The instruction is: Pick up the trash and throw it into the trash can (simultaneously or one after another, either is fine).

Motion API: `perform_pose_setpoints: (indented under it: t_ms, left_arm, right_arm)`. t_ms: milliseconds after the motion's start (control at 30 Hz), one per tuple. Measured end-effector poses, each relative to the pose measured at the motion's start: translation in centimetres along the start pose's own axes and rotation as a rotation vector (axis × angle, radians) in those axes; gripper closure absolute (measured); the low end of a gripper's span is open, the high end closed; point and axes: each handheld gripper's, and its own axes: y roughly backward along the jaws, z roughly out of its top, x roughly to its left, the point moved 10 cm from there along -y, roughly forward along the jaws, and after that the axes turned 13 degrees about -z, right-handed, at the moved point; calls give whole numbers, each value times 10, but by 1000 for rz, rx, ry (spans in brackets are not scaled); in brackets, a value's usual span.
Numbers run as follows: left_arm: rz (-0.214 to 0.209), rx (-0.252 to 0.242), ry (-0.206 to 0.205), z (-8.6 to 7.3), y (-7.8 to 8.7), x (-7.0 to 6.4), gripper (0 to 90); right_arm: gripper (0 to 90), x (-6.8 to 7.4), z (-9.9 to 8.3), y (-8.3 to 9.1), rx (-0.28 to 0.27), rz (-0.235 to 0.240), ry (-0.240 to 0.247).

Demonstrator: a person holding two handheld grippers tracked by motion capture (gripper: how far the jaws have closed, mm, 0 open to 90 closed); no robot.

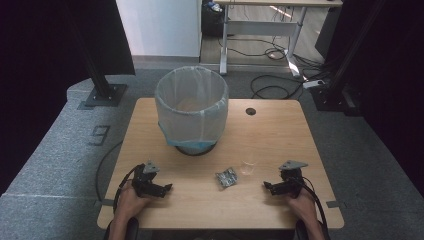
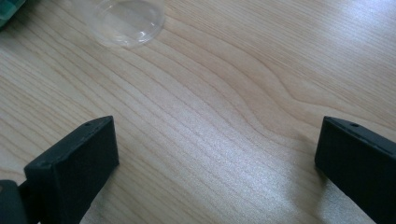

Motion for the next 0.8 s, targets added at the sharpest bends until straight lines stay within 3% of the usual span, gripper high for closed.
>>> perform_pose_setpoints:
  t_ms: [800]
  left_arm:
    - [12,-3,13,1,-1,0,0]
  right_arm:
    - [0,1,1,-1,-2,4,6]
